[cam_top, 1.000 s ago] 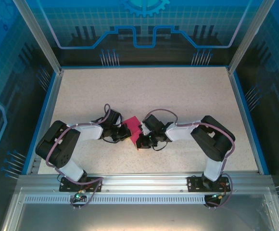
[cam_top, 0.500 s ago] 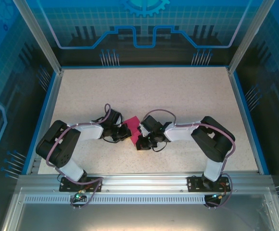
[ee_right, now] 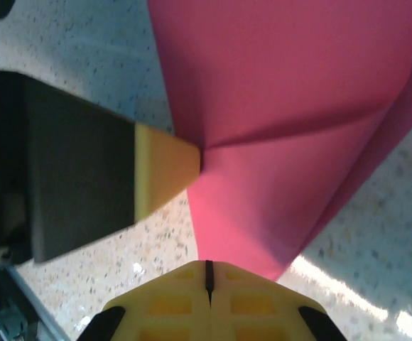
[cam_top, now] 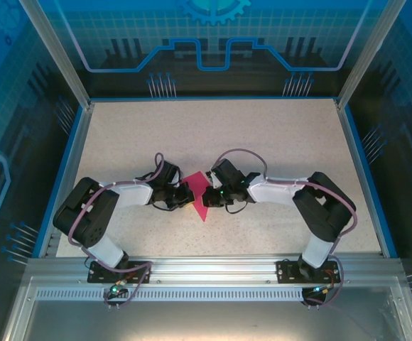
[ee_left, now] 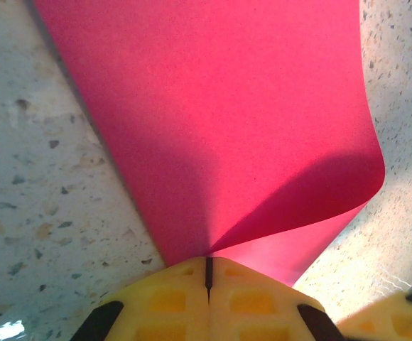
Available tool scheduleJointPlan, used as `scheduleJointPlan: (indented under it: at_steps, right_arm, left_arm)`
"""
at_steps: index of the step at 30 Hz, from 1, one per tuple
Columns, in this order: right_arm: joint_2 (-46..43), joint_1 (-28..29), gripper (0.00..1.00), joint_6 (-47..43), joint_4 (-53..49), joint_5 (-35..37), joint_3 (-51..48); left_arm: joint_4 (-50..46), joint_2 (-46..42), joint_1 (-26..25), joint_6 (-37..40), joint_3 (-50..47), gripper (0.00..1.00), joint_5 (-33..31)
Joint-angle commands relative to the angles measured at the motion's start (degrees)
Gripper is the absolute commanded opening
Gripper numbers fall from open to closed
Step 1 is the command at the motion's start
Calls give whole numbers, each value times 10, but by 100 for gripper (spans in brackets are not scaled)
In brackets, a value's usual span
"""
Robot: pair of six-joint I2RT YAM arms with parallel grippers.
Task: Fold a paper plane with a square sheet of paper (pick it up from the middle)
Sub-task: Third fold the triangle at the center of the table.
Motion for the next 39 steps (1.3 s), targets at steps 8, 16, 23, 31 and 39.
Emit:
scheduleJointPlan:
  at_steps: [8,16,23,31,39]
  right_arm:
    - [64,-10,0,-2,-10,31,29]
    - [68,10,0,122,0,79,-5]
    - [67,46,0,257,6,141,-3]
    - [67,40,0,286,44,106,6]
    - [71,28,0,306,95,67,-16]
  left_arm:
    - [-30,7,-4,21,28,5,-12]
    - [-19,-37,-23,7,45,14,-16]
    - [35,-102,-27,-55,-51,15,-35]
    - [56,-168,-45,-86,-106,13,-19]
    - [99,-117,-56,-97,-101,8,10]
